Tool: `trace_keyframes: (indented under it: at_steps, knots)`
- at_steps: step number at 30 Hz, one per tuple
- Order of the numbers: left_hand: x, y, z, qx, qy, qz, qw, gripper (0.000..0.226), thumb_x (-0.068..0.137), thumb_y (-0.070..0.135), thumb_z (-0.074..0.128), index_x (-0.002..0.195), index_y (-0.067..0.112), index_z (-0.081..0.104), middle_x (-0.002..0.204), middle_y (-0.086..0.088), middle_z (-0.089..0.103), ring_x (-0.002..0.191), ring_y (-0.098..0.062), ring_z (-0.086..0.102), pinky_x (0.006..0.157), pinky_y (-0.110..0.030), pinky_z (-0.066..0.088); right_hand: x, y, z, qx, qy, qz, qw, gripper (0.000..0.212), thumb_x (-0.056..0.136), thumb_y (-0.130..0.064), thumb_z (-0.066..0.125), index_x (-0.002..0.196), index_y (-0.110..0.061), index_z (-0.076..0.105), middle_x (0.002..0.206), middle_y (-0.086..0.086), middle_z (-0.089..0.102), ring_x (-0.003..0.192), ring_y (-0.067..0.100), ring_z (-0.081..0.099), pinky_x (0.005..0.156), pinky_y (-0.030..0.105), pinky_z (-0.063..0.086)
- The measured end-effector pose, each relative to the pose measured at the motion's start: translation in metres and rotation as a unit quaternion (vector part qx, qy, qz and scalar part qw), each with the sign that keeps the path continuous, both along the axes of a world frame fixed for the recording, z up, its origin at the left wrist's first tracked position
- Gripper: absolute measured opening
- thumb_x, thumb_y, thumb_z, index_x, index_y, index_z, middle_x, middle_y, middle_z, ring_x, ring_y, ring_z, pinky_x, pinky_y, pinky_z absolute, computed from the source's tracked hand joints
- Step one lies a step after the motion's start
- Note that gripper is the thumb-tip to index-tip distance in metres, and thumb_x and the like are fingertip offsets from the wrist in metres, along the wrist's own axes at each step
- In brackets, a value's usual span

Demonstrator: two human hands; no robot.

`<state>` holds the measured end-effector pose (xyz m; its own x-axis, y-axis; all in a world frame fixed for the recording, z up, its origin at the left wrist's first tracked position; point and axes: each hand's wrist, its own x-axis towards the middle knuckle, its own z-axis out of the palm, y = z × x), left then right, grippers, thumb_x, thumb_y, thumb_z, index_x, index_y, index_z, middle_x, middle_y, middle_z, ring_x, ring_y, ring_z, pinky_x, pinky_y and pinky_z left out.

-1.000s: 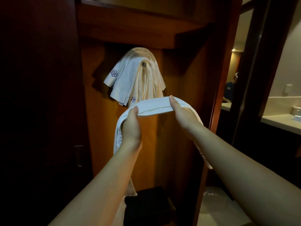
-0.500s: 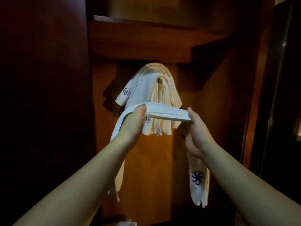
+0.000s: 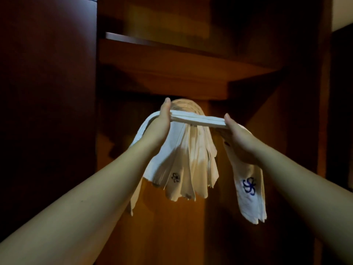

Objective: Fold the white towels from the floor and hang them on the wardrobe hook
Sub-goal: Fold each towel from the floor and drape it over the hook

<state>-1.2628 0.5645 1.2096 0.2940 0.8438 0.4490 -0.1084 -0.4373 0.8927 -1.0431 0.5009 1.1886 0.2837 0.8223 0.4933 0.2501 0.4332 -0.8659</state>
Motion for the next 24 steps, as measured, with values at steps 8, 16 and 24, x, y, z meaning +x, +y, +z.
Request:
trace_keyframes:
  at_steps: [8, 16, 24]
  knots:
    - [0.028, 0.073, 0.035, 0.003, -0.006, -0.011, 1.0, 0.092, 0.086, 0.086, 0.026, 0.14, 0.018, 0.056, 0.138, -0.015, 0.06, 0.13, -0.032, 0.055, 0.115, -0.049, 0.038, 0.033, 0.067, 0.068, 0.001, -0.086, -0.049, 0.995, 0.057, 0.093, -0.073, 0.044, 0.11, -0.023, 0.063, 0.119, 0.002, 0.065, 0.112, 0.013, 0.061, 0.099, 0.03, 0.038]
    - [0.053, 0.138, 0.037, 0.014, -0.017, 0.07, 0.997, 0.086, 0.091, 0.082, 0.021, 0.125, 0.019, 0.066, 0.132, -0.013, 0.065, 0.115, -0.019, 0.062, 0.101, -0.035, 0.047, 0.057, 0.156, 0.078, -0.017, -0.111, -0.009, 0.994, 0.098, 0.065, -0.092, 0.046, 0.131, -0.02, 0.06, 0.135, 0.007, 0.062, 0.126, 0.023, 0.057, 0.117, 0.048, 0.036]
    - [0.076, 0.177, 0.033, 0.015, -0.024, 0.035, 0.999, 0.087, 0.095, 0.077, 0.017, 0.135, 0.014, 0.062, 0.129, -0.017, 0.066, 0.121, -0.028, 0.062, 0.114, -0.044, 0.041, 0.086, 0.22, 0.072, -0.014, -0.123, 0.03, 0.992, 0.112, 0.055, -0.098, 0.043, 0.138, -0.025, 0.061, 0.14, 0.007, 0.061, 0.131, 0.027, 0.056, 0.116, 0.049, 0.038]
